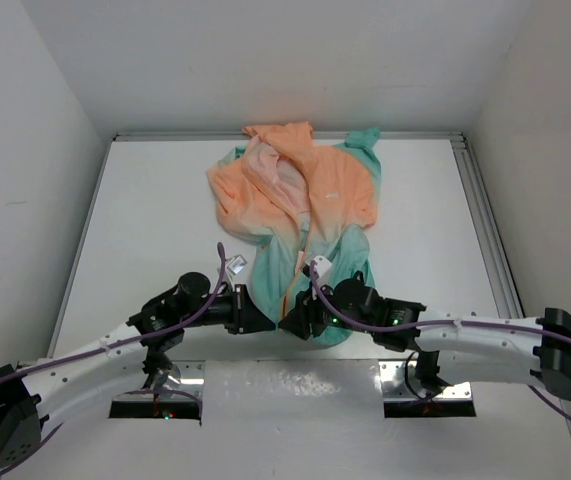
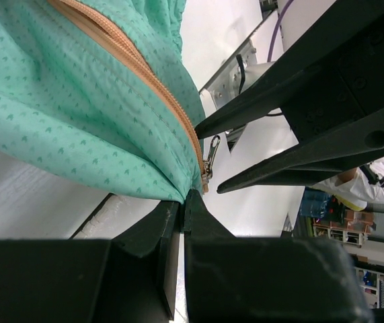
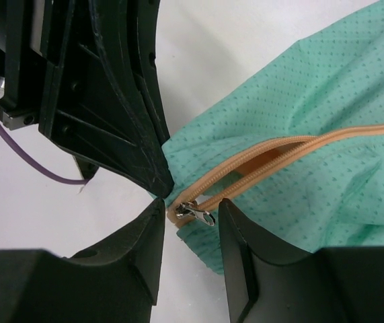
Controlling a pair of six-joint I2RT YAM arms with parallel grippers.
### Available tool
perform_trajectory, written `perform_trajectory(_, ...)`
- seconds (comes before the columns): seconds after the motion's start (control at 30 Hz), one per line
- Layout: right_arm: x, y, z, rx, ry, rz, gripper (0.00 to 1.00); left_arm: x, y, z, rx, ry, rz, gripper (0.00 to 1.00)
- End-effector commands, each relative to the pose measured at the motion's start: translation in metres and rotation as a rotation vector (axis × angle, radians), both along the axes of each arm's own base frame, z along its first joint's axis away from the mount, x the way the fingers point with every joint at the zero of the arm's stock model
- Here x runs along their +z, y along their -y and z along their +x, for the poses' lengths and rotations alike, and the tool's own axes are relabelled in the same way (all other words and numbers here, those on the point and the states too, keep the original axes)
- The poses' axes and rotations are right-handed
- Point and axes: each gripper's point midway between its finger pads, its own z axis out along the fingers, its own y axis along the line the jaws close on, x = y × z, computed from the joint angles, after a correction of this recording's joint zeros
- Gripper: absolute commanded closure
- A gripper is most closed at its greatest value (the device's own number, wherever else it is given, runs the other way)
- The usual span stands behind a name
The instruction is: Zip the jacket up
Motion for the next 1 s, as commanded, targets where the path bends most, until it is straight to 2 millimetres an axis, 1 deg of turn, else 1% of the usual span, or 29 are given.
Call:
perform_trajectory(0.0, 0.0296, -0.0143, 0.0053, 0.015, 0.046, 0.075, 0.63, 0.0132, 0.0046, 0.0009, -0.019, 0.035, -0.047, 1.0)
perform_trajectory(0.13, 0.0288, -0.015, 0.0061, 0.014, 0.044, 0.071, 0.65, 0.0141, 0.0045, 0.0017, -0.017, 0.039, -0.048, 1.0)
perform_trajectory(0.43, 0.0207, -0.0124, 0.0041, 0.012, 0.027, 0.053, 0.66, 0.014, 0.0044, 0.0023, -0.014, 0.039, -0.047, 1.0)
perform_trajectory(0.6, 0.0217, -0.0123, 0.004, 0.012, 0.028, 0.056, 0.74, 0.0139, 0.0045, 0.0026, -0.012, 0.04, -0.048, 1.0)
perform_trajectory(0.7, 0.0213, -0.0117, 0.0037, 0.012, 0.027, 0.056, 0.75, 0.0142, 0.0044, 0.0031, -0.009, 0.04, -0.049, 1.0)
perform_trajectory(0.8, 0.0209, -0.011, 0.0038, 0.009, 0.024, 0.057, 0.81, 0.0146, 0.0044, 0.0031, -0.009, 0.04, -0.049, 1.0)
perform_trajectory(0.9, 0.0211, -0.0109, 0.0033, 0.01, 0.024, 0.057, 0.83, 0.0146, 0.0046, 0.0031, -0.008, 0.038, -0.051, 1.0)
perform_trajectory(0.97, 0.0215, -0.0111, 0.0033, 0.01, 0.024, 0.057, 0.87, 0.0153, 0.0048, 0.003, -0.009, 0.039, -0.052, 1.0)
